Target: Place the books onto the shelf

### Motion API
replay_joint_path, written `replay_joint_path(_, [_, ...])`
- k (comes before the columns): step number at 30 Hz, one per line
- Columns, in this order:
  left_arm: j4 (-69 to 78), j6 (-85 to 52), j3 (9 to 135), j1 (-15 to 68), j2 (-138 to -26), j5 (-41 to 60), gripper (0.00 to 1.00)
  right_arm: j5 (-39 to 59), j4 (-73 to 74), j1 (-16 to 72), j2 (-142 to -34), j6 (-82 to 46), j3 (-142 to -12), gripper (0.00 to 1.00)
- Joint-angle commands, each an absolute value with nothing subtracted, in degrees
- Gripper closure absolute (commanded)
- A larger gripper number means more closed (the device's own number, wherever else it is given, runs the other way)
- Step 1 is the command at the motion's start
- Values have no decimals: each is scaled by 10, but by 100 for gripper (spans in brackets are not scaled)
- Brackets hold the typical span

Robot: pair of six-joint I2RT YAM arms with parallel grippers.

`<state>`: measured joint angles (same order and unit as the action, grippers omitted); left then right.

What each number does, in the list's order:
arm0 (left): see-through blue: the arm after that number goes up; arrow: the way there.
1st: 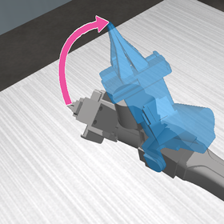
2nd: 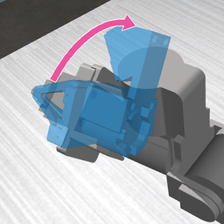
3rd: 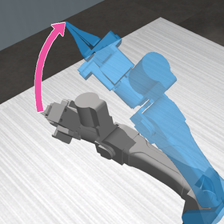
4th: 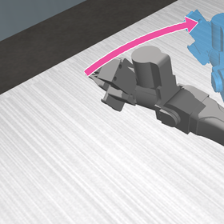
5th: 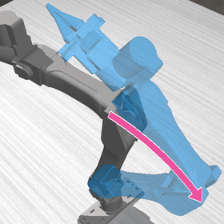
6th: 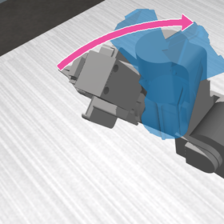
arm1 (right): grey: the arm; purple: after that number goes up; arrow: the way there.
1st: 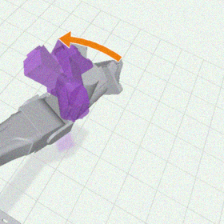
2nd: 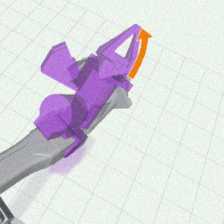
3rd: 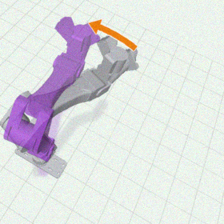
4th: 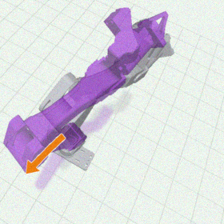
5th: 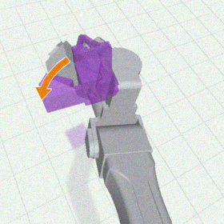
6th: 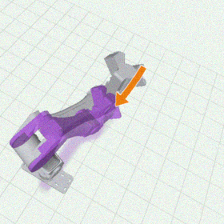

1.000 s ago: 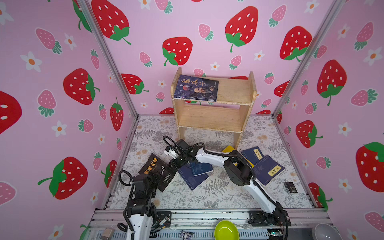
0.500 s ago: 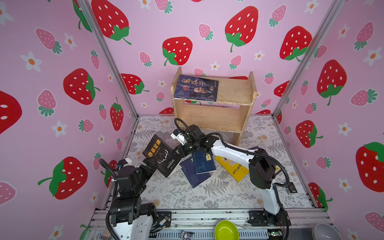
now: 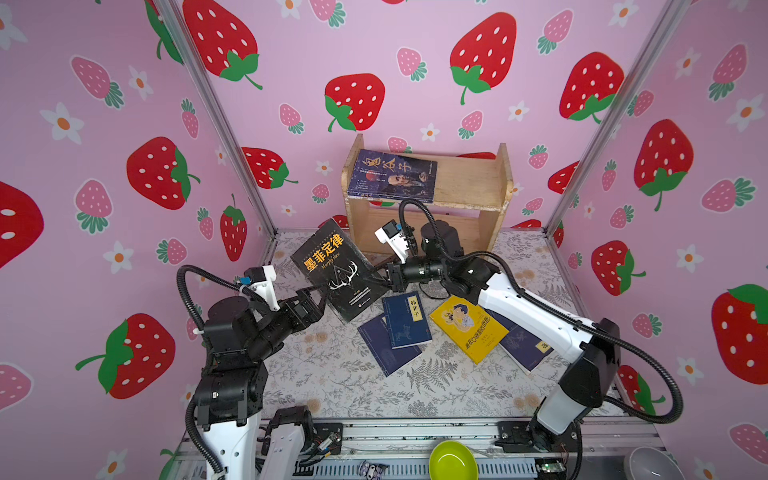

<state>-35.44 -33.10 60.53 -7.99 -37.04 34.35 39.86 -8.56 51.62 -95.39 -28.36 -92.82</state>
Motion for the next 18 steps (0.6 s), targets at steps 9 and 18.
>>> replay_joint_path(9, [-131,-406,605,-79,-435,491,1,522,-28,462,-865,-306,-917,91])
replay_joint_path(18, [-41,-450,619,-74,-470,498,16,550,58,462,-867,-377,-915,91])
